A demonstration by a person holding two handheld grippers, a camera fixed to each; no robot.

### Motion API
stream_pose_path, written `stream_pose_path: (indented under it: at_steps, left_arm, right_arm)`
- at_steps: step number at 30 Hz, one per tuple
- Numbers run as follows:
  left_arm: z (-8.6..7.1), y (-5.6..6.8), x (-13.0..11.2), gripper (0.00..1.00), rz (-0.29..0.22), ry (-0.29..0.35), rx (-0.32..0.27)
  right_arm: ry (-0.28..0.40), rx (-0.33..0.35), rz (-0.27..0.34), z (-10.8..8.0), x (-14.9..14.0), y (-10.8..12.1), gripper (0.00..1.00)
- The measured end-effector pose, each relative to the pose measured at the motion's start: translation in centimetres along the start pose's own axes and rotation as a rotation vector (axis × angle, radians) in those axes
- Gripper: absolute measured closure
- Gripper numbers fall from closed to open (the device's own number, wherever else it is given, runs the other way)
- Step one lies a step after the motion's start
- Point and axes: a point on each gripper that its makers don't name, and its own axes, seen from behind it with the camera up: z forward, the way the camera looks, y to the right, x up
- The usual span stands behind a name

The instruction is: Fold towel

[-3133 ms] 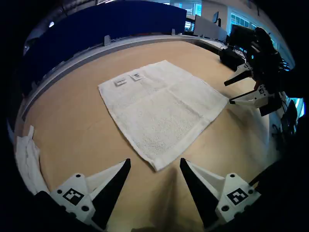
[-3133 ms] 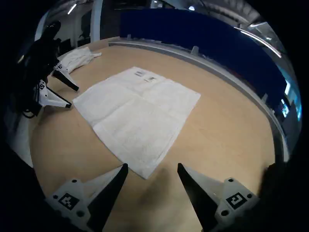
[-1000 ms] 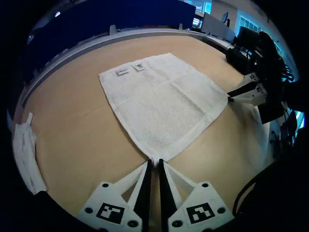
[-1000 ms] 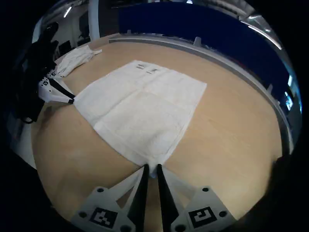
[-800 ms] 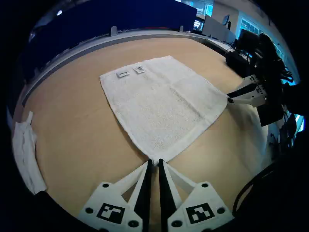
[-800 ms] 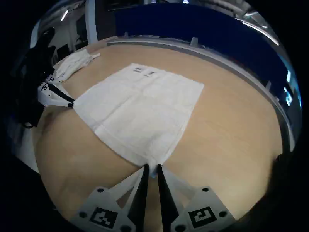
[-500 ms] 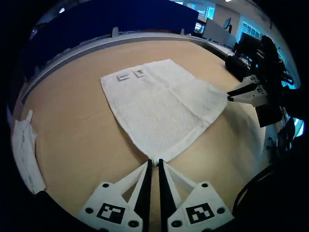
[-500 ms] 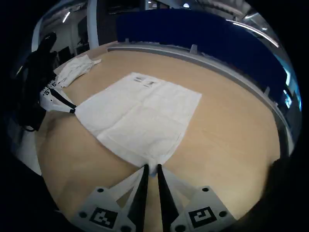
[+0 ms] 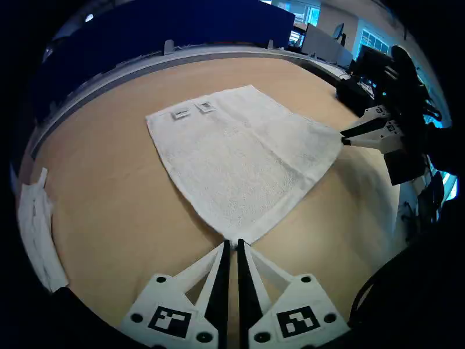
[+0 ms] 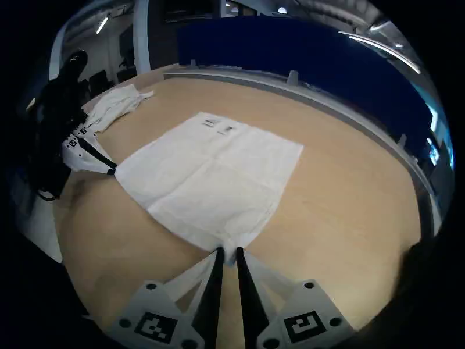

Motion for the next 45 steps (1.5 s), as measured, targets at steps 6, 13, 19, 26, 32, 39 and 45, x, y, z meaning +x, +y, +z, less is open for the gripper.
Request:
stream_pose_path:
  at_steps: [6, 13, 19, 26, 32, 39, 45]
  left_arm:
    - [0.0, 0.2, 0.1, 0.92, 0.010, 0.002, -0.006]
    - [-0.5, 0.2, 0.4, 0.92, -0.018, 0.003, -0.002]
    - [-1.6, -0.1, 1.5, 0.92, -0.052, 0.024, 0.006]
    - [-3.4, -0.5, 3.4, 0.92, -0.069, 0.058, 0.026]
    - [-5.0, -0.7, 4.9, 0.92, -0.086, 0.086, 0.035]
    - [-6.9, -1.0, 6.5, 0.93, -0.100, 0.113, 0.046]
    - [-8.3, -0.8, 7.6, 0.92, -0.115, 0.132, 0.045]
  right_arm:
    - [0.004, 0.000, -0.002, -0.1, 0.2, 0.1, 0.83]
    - [0.010, 0.002, 0.001, -0.3, 0.5, 0.2, 0.83]
    - [0.022, 0.003, 0.000, -0.9, 1.2, 0.3, 0.83]
    - [0.044, 0.002, -0.005, -1.8, 2.8, 0.1, 0.83]
    - [0.067, 0.000, -0.017, -3.0, 4.6, 0.0, 0.83]
    - [0.092, 0.002, -0.025, -5.1, 6.6, -0.3, 0.83]
    - [0.097, 0.005, -0.029, -6.8, 7.6, -0.5, 0.83]
